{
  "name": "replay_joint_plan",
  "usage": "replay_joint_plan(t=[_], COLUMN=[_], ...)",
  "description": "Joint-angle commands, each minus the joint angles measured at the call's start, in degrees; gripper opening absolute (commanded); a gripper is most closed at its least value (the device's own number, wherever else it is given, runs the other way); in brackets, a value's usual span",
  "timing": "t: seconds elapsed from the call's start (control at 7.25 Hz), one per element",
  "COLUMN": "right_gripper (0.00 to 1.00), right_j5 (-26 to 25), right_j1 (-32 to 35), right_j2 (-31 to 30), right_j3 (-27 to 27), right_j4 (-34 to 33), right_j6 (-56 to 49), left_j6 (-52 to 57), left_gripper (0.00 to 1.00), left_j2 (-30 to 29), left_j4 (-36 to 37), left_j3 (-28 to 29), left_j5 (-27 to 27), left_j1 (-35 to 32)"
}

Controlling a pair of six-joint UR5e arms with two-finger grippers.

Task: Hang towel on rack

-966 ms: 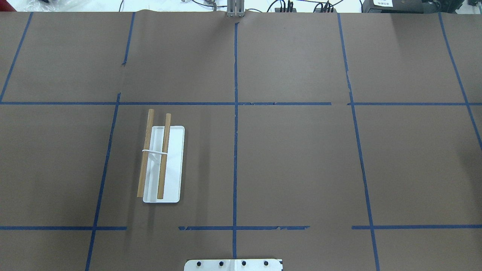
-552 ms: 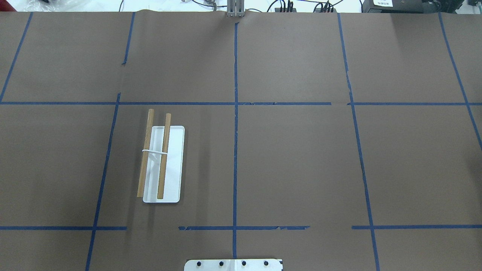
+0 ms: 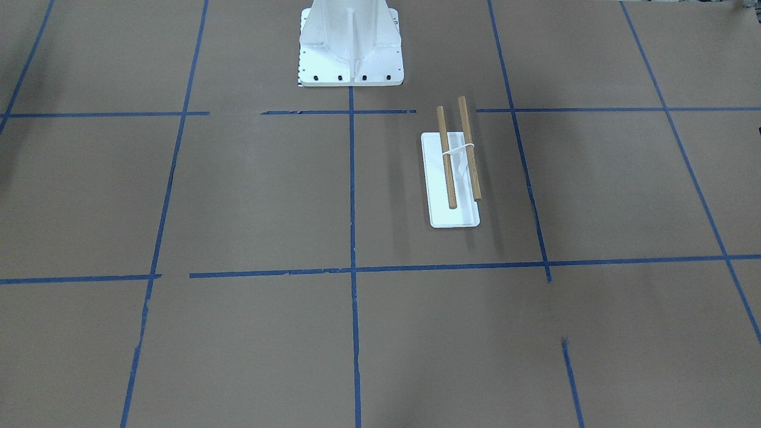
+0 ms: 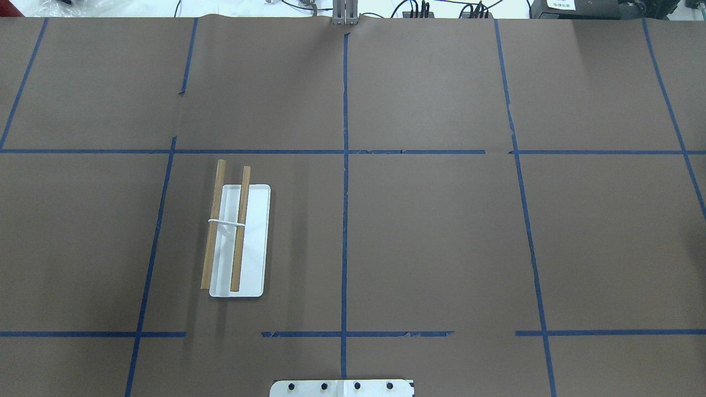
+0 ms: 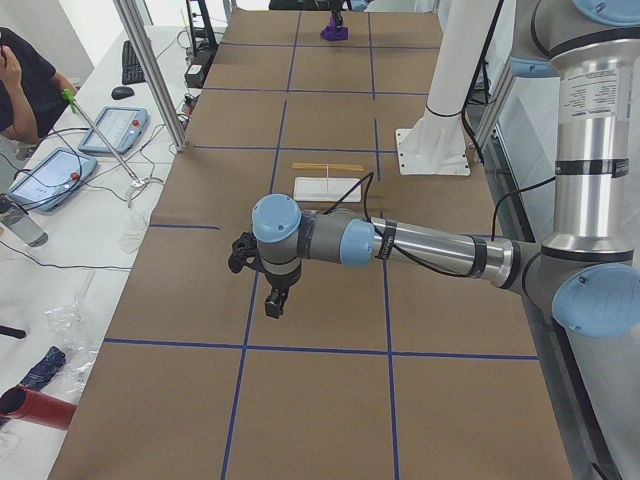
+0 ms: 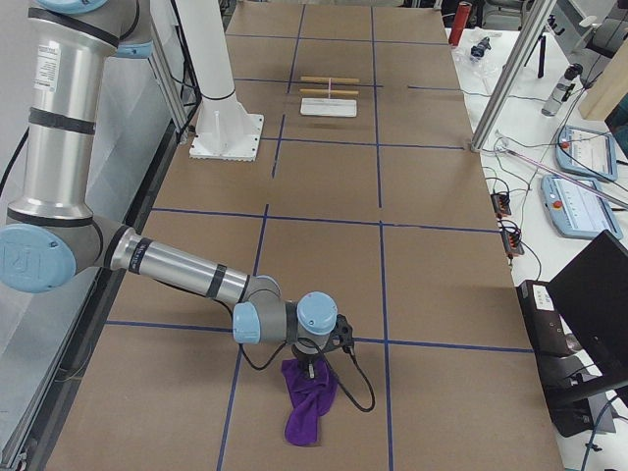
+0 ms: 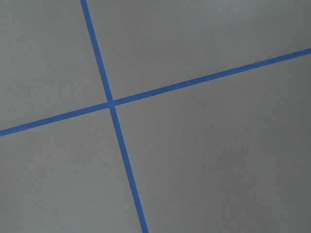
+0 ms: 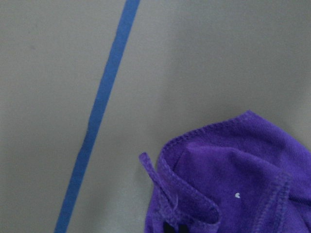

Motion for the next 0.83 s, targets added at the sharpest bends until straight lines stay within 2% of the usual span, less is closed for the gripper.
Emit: replay_joint_plan(t=[0.0, 0.14, 0.28, 0.41, 0.55, 0.69], right_gripper=[0.0, 0.0, 0.0, 0.0, 0.0, 0.0], right_j5=[4.09, 4.37, 4.2, 4.11, 4.46, 7.51], right_j1=[0.76, 3.38, 4.54, 5.42, 5.52, 4.91], right_j2=[-0.39, -1.09, -2.66, -1.64, 0.72, 2.23], right_j3=[4.86, 13.25, 24.91, 33.81, 40.51, 46.5], right_j4=[-1.4, -9.51, -19.77, -30.49, -37.73, -40.24], right_j6=[0.42, 0.51, 0.51, 0.94, 3.91, 12.55], left_j6=[0.0, 0.0, 0.0, 0.0, 0.35, 0.0], left_gripper=[1.0, 1.0, 1.0, 1.0, 1.0, 1.0], left_j2=[-0.05, -0.05, -0.14, -0.06, 0.21, -0.23], left_j4=[0.0, -0.09, -0.18, -1.31, -2.28, -3.42], left_j3=[-0.39, -0.48, -0.31, -0.57, -0.49, -0.57], left_j5=[-0.12, -1.69, -3.01, -3.11, -3.2, -3.29], left_j1=[0.0, 0.0, 0.0, 0.0, -0.17, -0.09])
